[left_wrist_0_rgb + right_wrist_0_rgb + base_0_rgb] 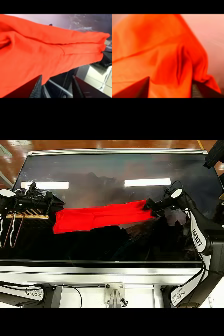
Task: Fold the shirts.
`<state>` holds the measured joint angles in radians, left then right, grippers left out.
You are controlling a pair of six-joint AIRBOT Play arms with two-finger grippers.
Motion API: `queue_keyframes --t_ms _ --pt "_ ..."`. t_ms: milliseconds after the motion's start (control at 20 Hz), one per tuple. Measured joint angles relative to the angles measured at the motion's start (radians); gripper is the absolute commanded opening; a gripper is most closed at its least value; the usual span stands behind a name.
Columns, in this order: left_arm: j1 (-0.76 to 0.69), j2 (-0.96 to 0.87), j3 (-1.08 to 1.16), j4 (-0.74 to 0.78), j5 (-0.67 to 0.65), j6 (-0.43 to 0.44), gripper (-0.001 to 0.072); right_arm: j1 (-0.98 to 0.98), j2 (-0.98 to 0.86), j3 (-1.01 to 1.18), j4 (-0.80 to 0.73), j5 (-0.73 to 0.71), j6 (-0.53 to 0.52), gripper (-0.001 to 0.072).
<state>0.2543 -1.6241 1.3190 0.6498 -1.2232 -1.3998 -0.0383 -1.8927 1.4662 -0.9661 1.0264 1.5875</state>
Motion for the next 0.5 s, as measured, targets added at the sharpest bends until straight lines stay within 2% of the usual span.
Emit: queue_keyframes --t_ms 100,300,450,500 --pt "0.000 0.004 0.000 0.000 -0.001 0.000 0.0467 0.008 -0.011 0.000 -0.006 -0.008 0.018 0.0086" --pt "0.000 0.008 0.000 -0.004 -0.005 0.000 0.0459 0.018 -0.008 -0.001 -0.008 -0.020 0.023 0.0066" --pt "-0.002 0.009 0.000 -0.030 -0.008 0.010 0.0121 0.017 0.055 0.000 -0.011 -0.010 -0.014 0.0066" --pt "-0.006 0.009 0.000 -0.052 -0.009 0.029 0.0036 0.017 0.089 0.000 -0.012 -0.004 -0.027 0.0066"
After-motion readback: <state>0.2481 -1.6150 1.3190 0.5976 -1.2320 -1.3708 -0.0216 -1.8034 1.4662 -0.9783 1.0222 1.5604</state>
